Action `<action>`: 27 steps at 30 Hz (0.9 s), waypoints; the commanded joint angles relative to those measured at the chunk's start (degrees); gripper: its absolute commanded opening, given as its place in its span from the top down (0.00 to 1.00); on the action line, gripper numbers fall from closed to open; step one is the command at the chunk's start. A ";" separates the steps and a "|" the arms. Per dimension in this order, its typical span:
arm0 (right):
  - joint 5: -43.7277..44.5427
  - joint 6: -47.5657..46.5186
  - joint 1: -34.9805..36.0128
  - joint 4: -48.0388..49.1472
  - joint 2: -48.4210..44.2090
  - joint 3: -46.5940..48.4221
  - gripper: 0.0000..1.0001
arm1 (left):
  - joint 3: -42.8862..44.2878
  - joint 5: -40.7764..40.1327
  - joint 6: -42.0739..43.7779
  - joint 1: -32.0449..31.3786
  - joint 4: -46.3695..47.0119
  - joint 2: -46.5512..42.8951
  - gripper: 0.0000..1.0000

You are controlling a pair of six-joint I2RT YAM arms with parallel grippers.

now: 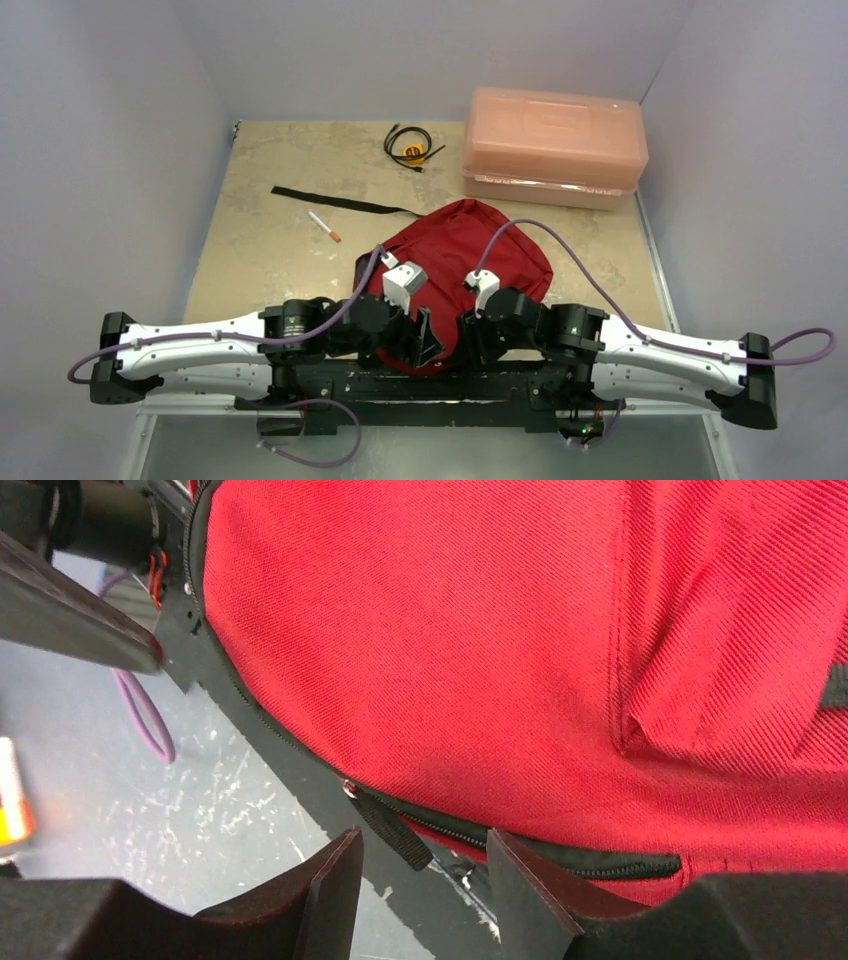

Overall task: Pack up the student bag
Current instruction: Zip the student bag at the center of the board.

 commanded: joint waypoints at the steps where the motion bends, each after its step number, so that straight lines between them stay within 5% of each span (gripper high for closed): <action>1: -6.07 -7.48 0.16 5.46 2.69 0.01 0.48 | 1.02 -5.66 -7.40 0.00 -3.53 -4.29 0.38; 13: -16.31 -3.77 0.97 9.13 6.84 0.19 0.56 | -0.82 -7.52 -24.39 1.42 -20.11 -14.00 0.36; 21: -14.97 -2.22 5.54 9.91 10.50 0.95 0.54 | -0.49 -4.43 -29.35 1.78 -25.12 -12.86 0.36; 27: -19.00 1.09 7.02 23.41 16.30 3.44 0.48 | -2.41 -5.52 -34.37 1.88 -26.75 -12.92 0.36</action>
